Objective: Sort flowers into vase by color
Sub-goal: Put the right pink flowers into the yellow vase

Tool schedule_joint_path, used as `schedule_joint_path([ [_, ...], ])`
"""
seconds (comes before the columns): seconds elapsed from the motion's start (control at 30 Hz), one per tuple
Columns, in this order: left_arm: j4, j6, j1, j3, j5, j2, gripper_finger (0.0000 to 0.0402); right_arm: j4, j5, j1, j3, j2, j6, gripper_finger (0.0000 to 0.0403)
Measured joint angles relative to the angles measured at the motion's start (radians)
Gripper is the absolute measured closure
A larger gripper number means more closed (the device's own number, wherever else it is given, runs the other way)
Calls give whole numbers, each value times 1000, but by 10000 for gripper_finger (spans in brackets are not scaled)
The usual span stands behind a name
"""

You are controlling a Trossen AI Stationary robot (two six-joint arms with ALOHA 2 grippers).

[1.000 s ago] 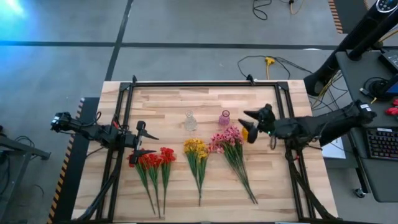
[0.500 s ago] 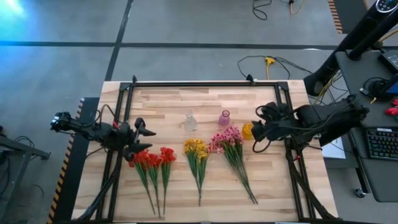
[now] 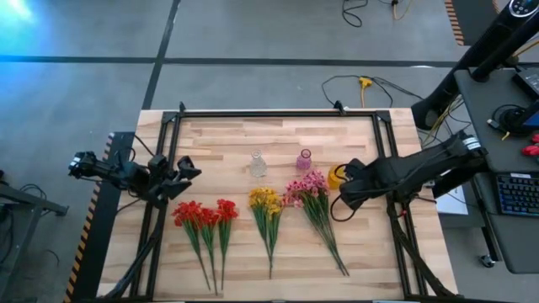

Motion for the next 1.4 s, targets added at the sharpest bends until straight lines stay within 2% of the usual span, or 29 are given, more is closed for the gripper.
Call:
schedule_joint_path([
  [0.2, -7, -21, 0, 0, -24, 26, 168, 51, 8, 0, -2, 64, -33, 170],
  [0.37, 88, 13, 0, 0, -47, 100, 168, 70, 106, 0, 7, 102, 4, 170],
  [0.47, 162, 31, 0, 5, -47, 175, 168, 67, 106, 0, 7, 112, 16, 170],
  [0.63, 160, 31, -1, 89, -37, 351, 168, 75, 86, 0, 7, 127, 6, 170],
  [0.73, 142, 71, -1, 166, -37, 461, 168, 134, 18, -1, 6, 136, 6, 170],
  [0.87, -44, 164, 0, 304, -42, 532, 168, 368, -69, 19, 5, 142, 8, 170],
  [1.0, -415, 180, 0, 462, -94, 574, 168, 611, -71, 36, 5, 167, 0, 170],
  [1.13, -708, 189, 0, 580, -193, 615, 168, 708, -67, 39, 5, 230, -28, 170],
  [1.23, -798, 199, 0, 617, -234, 634, 168, 702, -71, 39, 5, 305, -49, 170],
  [1.4, -807, 236, 0, 635, -240, 638, 168, 694, -123, 39, 4, 411, 15, 170],
])
